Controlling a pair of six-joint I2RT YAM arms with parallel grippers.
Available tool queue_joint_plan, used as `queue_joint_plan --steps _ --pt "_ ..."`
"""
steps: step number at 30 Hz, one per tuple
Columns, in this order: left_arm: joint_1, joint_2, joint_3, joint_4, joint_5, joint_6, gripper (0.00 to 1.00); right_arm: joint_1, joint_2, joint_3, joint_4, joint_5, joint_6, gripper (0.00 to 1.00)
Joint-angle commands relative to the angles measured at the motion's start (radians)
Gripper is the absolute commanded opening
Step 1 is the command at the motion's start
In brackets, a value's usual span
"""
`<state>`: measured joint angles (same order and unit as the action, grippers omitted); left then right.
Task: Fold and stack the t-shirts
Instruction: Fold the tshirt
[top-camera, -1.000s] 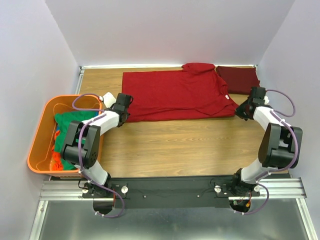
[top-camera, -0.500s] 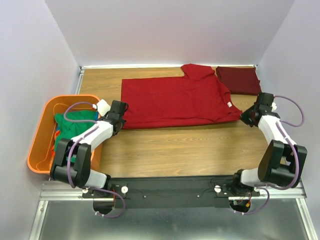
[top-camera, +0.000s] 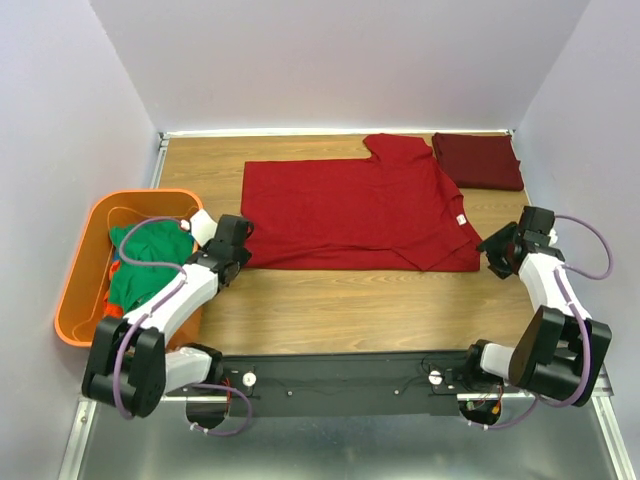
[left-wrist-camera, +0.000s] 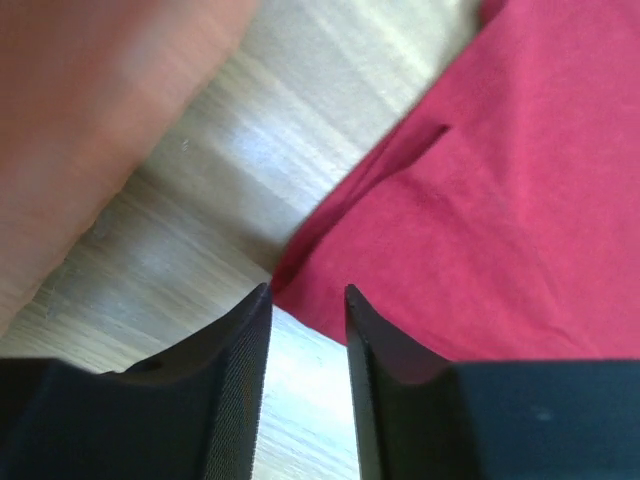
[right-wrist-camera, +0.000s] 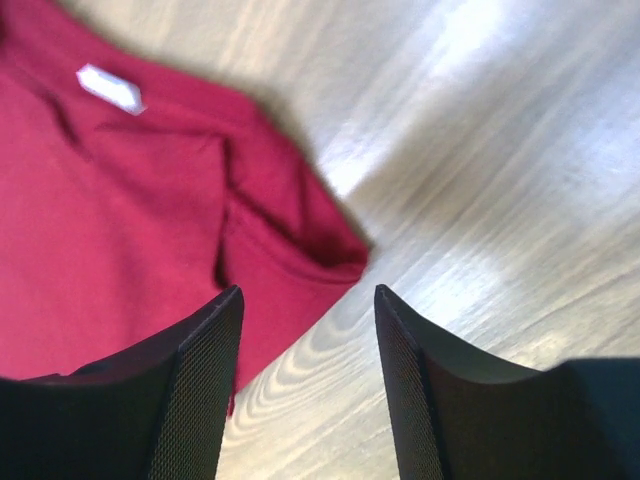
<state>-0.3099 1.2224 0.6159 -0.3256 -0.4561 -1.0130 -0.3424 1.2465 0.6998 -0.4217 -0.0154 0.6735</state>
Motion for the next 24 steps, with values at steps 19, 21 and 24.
queue_joint_plan --steps 19,21,24 --pt "-0.008 0.342 0.39 -0.041 -0.067 0.031 0.42 0.318 0.022 0.093 0.063 -0.1 -0.117 0.58" --pt "-0.008 0.371 0.413 -0.053 -0.073 0.018 0.42 0.322 0.027 0.084 0.072 -0.103 -0.117 0.59" --pt "-0.008 0.434 0.438 -0.059 -0.073 -0.001 0.42 0.324 0.047 0.069 0.092 -0.097 -0.126 0.59"
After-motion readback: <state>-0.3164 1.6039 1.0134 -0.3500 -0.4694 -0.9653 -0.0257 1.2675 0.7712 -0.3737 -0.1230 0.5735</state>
